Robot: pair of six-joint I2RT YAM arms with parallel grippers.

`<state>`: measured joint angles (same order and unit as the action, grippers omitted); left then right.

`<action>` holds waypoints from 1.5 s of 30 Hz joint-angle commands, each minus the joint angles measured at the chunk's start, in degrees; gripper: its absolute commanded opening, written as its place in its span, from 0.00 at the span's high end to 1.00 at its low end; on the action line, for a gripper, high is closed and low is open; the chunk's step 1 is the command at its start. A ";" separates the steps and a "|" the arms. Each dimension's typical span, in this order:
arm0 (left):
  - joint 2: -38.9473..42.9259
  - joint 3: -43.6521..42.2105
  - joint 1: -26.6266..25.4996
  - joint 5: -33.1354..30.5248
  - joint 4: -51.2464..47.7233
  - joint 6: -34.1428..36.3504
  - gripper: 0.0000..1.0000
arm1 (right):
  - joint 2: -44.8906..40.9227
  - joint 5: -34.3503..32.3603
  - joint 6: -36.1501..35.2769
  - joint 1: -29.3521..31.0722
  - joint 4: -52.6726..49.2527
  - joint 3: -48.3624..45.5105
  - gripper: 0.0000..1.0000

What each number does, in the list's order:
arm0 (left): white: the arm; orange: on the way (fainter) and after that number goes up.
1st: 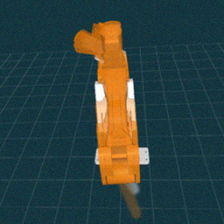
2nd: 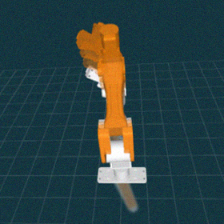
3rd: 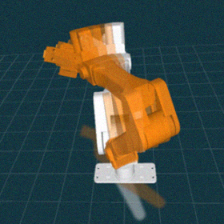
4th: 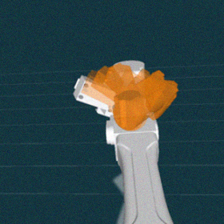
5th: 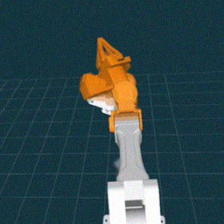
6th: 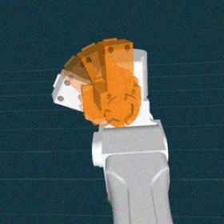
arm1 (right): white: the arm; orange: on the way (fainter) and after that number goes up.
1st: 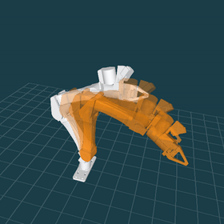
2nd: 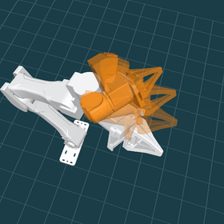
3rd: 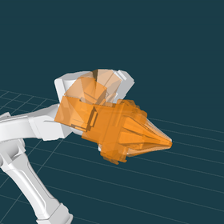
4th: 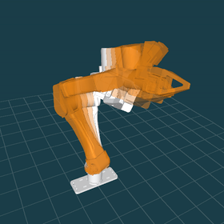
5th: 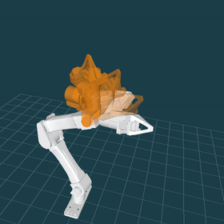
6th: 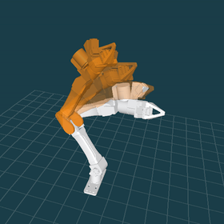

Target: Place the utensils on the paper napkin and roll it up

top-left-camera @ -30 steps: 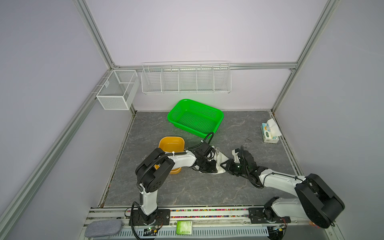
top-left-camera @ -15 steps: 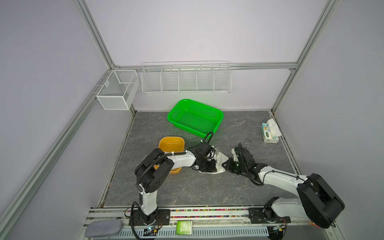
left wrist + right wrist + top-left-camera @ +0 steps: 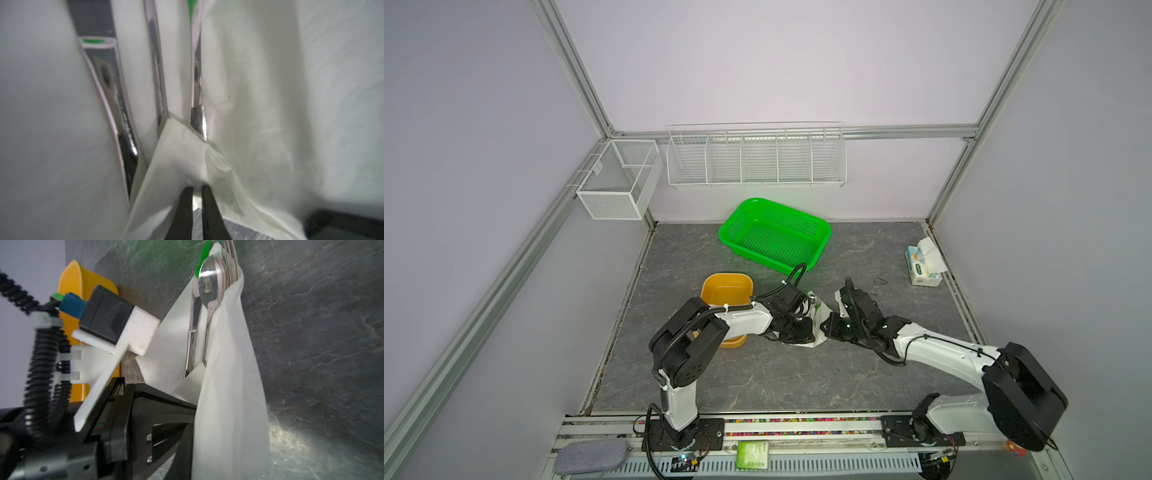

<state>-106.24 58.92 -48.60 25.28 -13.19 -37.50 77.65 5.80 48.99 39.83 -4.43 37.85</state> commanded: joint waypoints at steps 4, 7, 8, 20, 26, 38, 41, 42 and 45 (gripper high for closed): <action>2.36 -1.38 0.62 -1.39 1.46 -0.72 0.87 | 1.99 -3.07 -2.63 1.46 -4.51 3.16 0.89; 3.58 -1.96 0.78 -1.68 1.98 -0.98 0.87 | 3.28 -3.87 -3.51 1.91 -6.76 5.26 0.88; 3.98 -2.15 0.81 -1.81 2.12 -1.02 0.87 | 3.70 -4.31 -3.76 2.04 -7.54 5.78 0.88; 5.06 -4.91 3.07 -1.90 3.57 -2.06 0.87 | 7.40 -5.39 -3.51 3.24 -9.82 9.71 0.87; 4.64 -5.18 3.50 -2.06 3.53 -1.88 0.87 | 9.95 -6.99 -4.05 4.71 -12.67 14.01 0.87; 6.77 -7.15 4.30 -3.03 4.70 -2.97 0.88 | 12.52 -6.70 -4.60 6.46 -13.23 16.39 0.81; 7.96 -8.05 4.39 -3.59 4.92 -3.36 0.88 | 12.38 -6.40 -5.22 6.66 -13.10 16.22 0.78; 8.60 -8.41 4.47 -3.82 5.02 -3.55 0.88 | 12.32 -5.88 -5.56 6.67 -12.55 16.04 0.76; 10.34 -9.14 4.70 -4.47 5.11 -3.82 0.87 | 12.46 -5.27 -6.05 6.82 -11.76 16.08 0.70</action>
<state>-98.30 50.59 -44.31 22.28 -8.86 -40.36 89.43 -0.10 44.16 46.09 -16.58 53.34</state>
